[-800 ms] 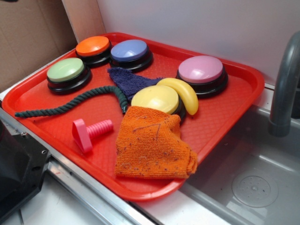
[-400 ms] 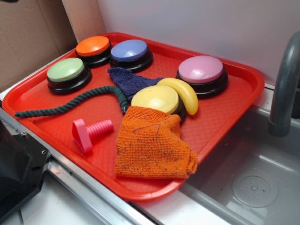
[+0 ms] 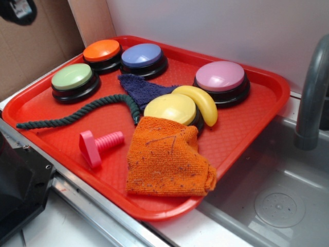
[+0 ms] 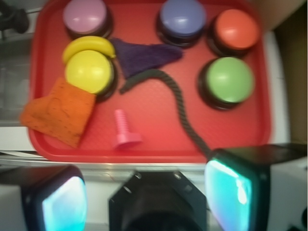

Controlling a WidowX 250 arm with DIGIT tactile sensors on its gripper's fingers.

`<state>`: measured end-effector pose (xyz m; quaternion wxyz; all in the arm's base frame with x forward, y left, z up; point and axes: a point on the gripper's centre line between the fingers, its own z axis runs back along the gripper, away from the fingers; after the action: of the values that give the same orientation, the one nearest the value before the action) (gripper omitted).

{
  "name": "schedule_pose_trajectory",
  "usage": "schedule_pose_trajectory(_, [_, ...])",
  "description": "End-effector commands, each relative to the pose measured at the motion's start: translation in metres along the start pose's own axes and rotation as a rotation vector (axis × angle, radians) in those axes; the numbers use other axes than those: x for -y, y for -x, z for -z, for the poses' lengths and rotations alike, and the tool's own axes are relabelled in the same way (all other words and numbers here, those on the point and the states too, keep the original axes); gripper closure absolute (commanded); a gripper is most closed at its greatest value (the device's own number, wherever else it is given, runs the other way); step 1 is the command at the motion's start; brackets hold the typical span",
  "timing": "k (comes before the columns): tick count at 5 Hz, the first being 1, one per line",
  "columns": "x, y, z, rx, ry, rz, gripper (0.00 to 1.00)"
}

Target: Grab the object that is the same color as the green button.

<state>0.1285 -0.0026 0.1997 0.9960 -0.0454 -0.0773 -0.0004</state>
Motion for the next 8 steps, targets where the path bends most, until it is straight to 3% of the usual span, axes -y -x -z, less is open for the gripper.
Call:
schedule_pose_trajectory(1, [-0.015, -0.010, 0.041, 0.009, 0.038, -0.011, 0.00])
schedule_pose_trajectory(2, [-0.029, -0.007, 0.075, -0.019, 0.046, -0.069, 0.00])
schedule_pose_trajectory(3, [-0.035, -0.003, 0.096, -0.039, -0.014, -0.128, 0.00])
schedule_pose_trajectory(6, [-0.069, 0.006, 0.142, -0.083, -0.096, -0.209, 0.00])
schedule_pose_trajectory(8, [-0.079, 0.003, 0.166, -0.080, -0.079, -0.196, 0.00])
